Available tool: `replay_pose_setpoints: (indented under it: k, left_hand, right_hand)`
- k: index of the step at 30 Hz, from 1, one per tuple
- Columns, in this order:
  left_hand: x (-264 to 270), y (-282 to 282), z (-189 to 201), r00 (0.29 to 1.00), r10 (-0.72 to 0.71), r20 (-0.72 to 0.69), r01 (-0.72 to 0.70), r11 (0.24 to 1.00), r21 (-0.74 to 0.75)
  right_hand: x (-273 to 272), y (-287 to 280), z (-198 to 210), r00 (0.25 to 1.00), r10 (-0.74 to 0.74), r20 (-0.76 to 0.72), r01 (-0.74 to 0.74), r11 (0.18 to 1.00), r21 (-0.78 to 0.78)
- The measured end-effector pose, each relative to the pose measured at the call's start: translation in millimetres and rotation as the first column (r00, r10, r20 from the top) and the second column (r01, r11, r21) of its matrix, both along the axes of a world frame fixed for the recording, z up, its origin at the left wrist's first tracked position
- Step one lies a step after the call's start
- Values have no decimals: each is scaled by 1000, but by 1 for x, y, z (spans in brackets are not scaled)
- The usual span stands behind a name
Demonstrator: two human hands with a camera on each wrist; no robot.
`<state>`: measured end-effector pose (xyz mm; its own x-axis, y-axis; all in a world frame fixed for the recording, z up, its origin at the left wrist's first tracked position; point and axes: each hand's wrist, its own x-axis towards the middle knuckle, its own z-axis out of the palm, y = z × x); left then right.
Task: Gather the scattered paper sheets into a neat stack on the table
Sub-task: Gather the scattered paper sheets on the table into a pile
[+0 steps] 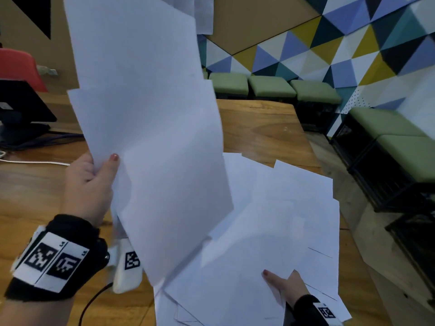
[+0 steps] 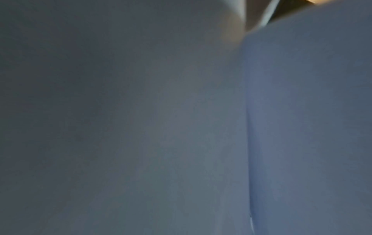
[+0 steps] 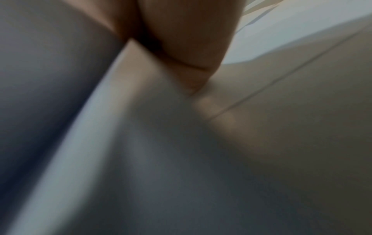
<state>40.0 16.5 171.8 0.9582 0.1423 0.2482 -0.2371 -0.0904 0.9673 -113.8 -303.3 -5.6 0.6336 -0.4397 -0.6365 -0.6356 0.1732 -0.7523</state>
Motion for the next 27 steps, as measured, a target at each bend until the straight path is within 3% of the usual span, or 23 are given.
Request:
replay_pose_setpoints:
  k: [3,5,8,10,12,15,17,20,24,25,27]
  left_hand:
    - [0,-24,-12,979,-165,-123,146,978,-151]
    - [-1,-41,-34,942,-244,-230,207,963,-171]
    - [-7,-61,-77,876,-266,-402,260,963,-70]
    - [-8,-65,-108,828,-250,-501,310,950,39]
    - [-10,-67,-133,757,-274,-594,448,879,165]
    - [-17,-69,-164,627,-240,-741,678,637,367]
    - [-23,-71,-175,633,-195,-749,675,614,410]
    - [-26,-75,-178,685,-149,-713,594,681,428]
    - [-20,-82,-176,718,-114,-687,572,660,488]
    - [-19,-84,-175,724,-115,-680,568,658,494]
    - [-18,-84,-173,739,-98,-667,510,728,457]
  right_hand:
    - [1,0,3,999,12,-41,-12,1000,2]
    - [0,0,-7,996,44,-73,-48,997,-53]
    - [-3,-17,-50,999,25,-49,-25,1000,-10]
    - [-2,-8,-31,998,30,-51,-29,999,17]
    - [-1,0,-7,997,74,-31,-75,997,-20]
    - [5,-7,-8,999,8,-37,-7,999,31]
    - [8,-10,-11,998,-57,-16,59,987,148]
    - [10,-9,-14,997,-64,51,47,959,278]
    - [11,-1,-11,997,38,74,-30,995,-94]
    - [12,-1,-7,995,45,93,-33,992,-124]
    - [13,-9,-8,991,32,130,-12,989,-145]
